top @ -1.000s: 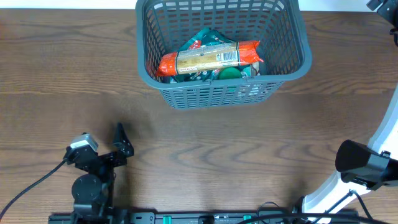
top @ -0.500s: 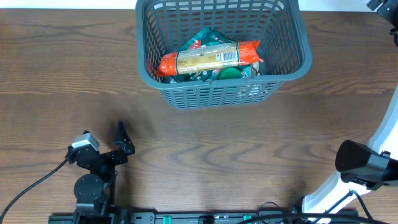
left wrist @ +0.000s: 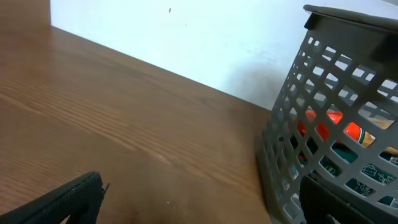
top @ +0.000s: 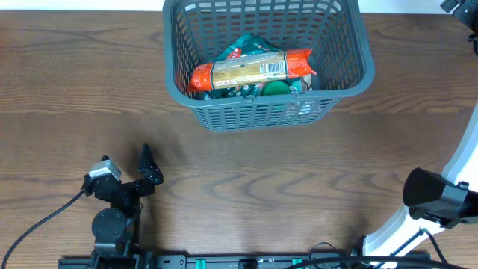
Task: Pack container
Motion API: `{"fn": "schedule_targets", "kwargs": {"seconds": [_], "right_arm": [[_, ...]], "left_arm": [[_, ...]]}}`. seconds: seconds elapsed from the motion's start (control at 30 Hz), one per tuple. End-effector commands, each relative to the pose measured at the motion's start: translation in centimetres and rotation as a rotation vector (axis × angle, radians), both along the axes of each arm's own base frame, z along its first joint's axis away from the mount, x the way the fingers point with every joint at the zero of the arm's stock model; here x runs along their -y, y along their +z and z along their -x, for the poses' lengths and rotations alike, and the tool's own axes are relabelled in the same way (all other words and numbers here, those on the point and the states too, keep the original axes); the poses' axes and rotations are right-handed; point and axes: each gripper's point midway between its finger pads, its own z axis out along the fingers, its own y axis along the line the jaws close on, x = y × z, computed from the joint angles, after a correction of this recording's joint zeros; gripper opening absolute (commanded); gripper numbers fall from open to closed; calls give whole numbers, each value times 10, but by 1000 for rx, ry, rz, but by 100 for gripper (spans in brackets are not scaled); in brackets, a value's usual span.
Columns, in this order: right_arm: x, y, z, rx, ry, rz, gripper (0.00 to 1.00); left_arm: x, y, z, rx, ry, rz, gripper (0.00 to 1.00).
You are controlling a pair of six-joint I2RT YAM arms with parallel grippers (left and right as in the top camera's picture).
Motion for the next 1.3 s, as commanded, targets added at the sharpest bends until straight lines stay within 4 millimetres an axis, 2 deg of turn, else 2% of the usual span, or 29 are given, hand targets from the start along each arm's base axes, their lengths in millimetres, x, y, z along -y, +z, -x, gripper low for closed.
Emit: {"fn": "schedule_targets", "kwargs": {"seconds": [0.0, 0.53, 1.27], "right_arm": [[0, 5, 3, 12, -10, -1, 99], [0, 5, 3, 12, -10, -1, 99], [0, 5, 3, 12, -10, -1, 99]], "left_arm": [[1, -6, 0, -1, -5, 3, 99], [1, -18, -3, -1, -4, 2, 99], [1, -19, -3, -4, -5, 2, 99]]}}
